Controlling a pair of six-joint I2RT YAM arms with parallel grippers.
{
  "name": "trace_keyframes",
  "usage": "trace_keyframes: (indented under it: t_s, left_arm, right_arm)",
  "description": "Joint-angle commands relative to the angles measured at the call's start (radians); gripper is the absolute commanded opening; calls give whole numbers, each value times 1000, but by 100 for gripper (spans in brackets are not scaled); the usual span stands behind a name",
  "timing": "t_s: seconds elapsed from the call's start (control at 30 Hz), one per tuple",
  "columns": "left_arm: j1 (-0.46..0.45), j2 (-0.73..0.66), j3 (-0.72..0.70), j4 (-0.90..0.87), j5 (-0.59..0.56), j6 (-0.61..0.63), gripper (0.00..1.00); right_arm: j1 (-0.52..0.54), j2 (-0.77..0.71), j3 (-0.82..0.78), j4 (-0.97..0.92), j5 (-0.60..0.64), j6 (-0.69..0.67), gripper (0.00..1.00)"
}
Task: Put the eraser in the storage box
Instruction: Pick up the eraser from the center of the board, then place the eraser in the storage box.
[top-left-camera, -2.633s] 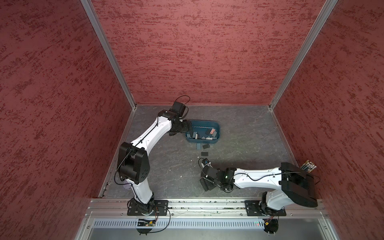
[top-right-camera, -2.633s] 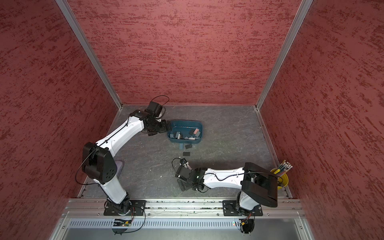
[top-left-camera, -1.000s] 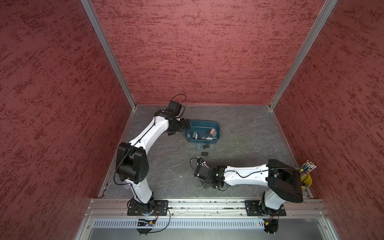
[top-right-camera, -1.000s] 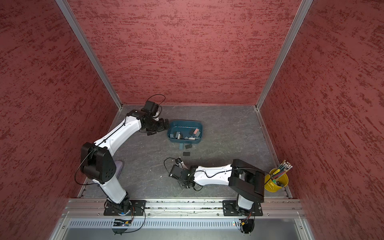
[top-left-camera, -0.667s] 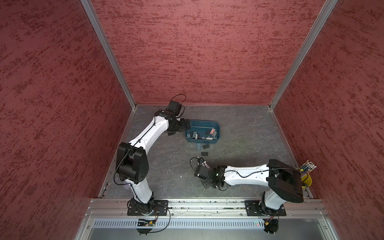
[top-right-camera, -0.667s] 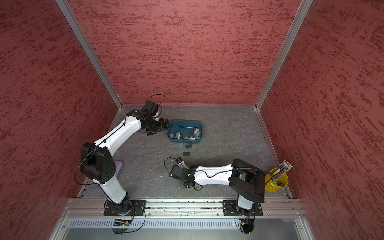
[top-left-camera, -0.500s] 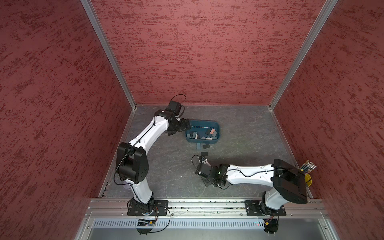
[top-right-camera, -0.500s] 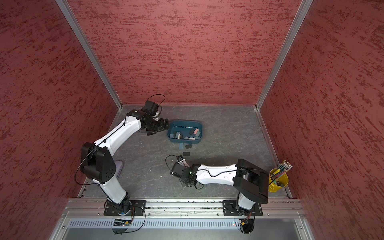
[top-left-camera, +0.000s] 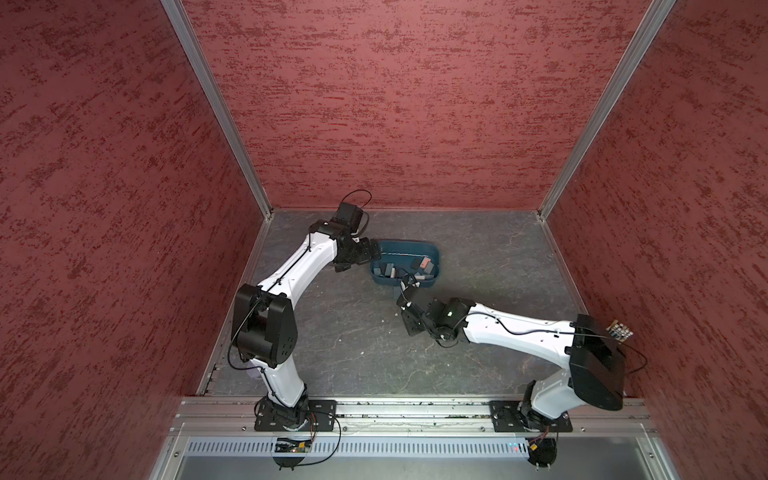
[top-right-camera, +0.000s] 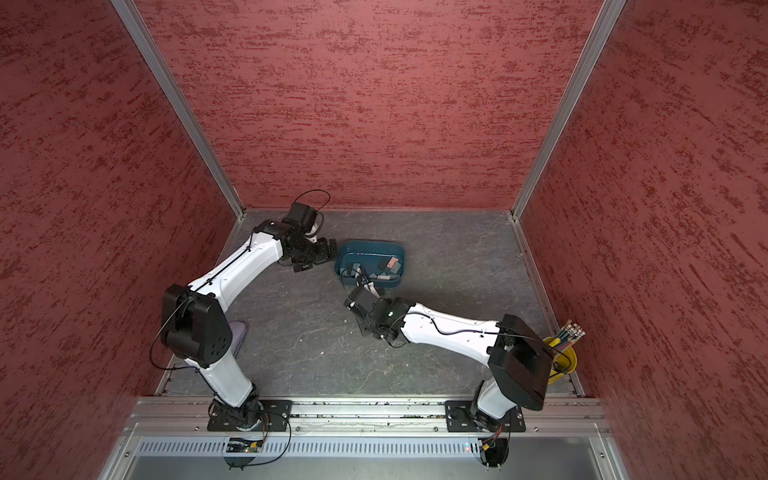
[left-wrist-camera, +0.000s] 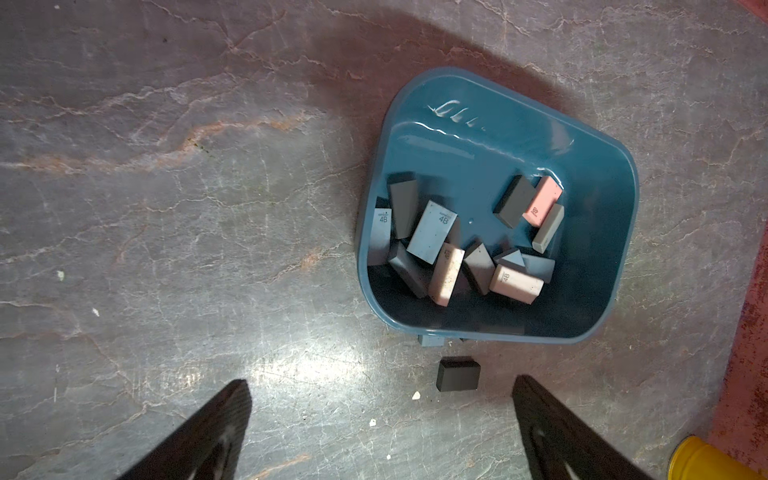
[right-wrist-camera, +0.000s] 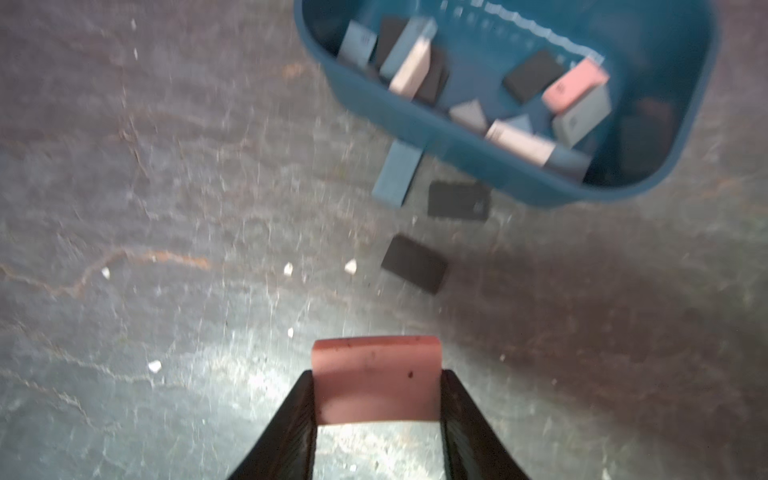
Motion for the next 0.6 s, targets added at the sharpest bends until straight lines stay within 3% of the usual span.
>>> trace_keyframes:
  t_s: [0.0, 0.23, 0.57]
  left_arm:
    - [-13, 6, 33, -30, -31, -3, 100]
    - [-28, -26, 49, -71, -51, -15, 100]
    - [-77, -158, -153, -23, -75, -63, 100]
  right_arm:
    - [-68, 30, 84, 17, -11, -91, 44]
    - [-188, 151, 220, 62, -87, -155, 44]
    - [-321, 325, 282, 158, -192, -158, 45]
